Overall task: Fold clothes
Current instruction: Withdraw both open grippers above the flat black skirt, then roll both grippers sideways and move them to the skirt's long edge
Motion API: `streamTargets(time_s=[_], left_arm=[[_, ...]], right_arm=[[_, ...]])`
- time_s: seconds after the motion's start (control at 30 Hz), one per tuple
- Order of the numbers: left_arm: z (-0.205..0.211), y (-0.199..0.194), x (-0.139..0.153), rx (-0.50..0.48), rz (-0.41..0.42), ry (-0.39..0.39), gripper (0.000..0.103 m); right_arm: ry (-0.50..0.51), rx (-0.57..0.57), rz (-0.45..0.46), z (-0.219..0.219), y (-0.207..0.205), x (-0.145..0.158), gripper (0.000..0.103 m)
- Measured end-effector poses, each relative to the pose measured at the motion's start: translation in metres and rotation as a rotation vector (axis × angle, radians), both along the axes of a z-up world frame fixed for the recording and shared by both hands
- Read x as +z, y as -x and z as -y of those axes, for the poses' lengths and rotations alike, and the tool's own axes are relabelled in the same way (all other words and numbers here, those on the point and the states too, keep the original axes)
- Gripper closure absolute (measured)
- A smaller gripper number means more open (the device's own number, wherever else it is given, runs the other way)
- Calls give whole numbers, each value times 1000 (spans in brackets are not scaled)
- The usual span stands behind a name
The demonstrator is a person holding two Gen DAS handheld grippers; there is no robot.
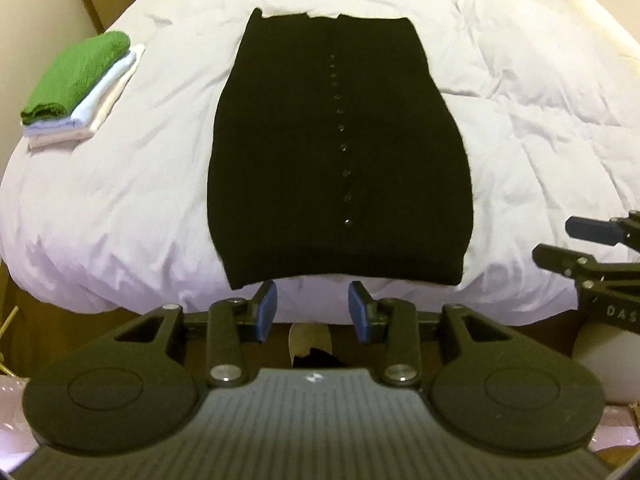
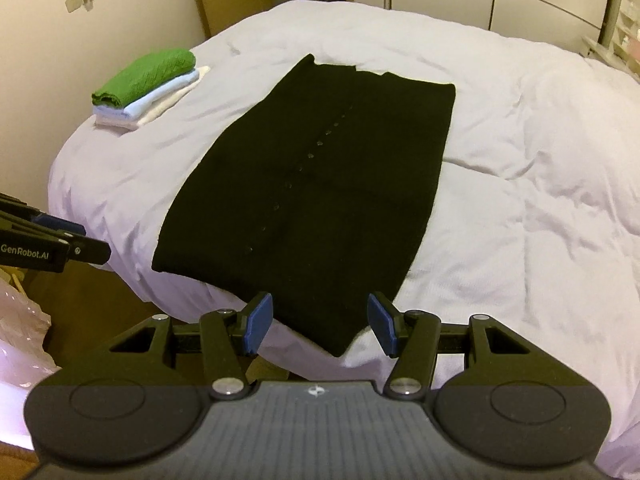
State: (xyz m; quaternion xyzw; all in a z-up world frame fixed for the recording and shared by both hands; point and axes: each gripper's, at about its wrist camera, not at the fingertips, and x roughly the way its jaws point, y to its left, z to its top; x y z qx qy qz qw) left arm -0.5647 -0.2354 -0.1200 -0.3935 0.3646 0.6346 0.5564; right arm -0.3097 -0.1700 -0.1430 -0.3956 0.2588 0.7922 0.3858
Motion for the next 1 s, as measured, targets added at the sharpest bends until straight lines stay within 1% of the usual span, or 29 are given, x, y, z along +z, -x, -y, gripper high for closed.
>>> streamTargets(time_s=[0.43, 0.7, 0.83, 1.0], left_arm=[[11, 0, 0, -19, -11, 18, 69], [19, 3, -8, -27, -12, 21, 68], [21, 7, -11, -34, -31, 10, 69], [20, 18, -22, -50, -67, 1, 68]], right_arm=[[15, -29, -8, 13, -2, 2, 48], [15, -47, -10, 20, -5, 0, 48], [10, -67, -17, 19, -8, 1, 47], [12, -90, -27, 15, -11, -5, 47]])
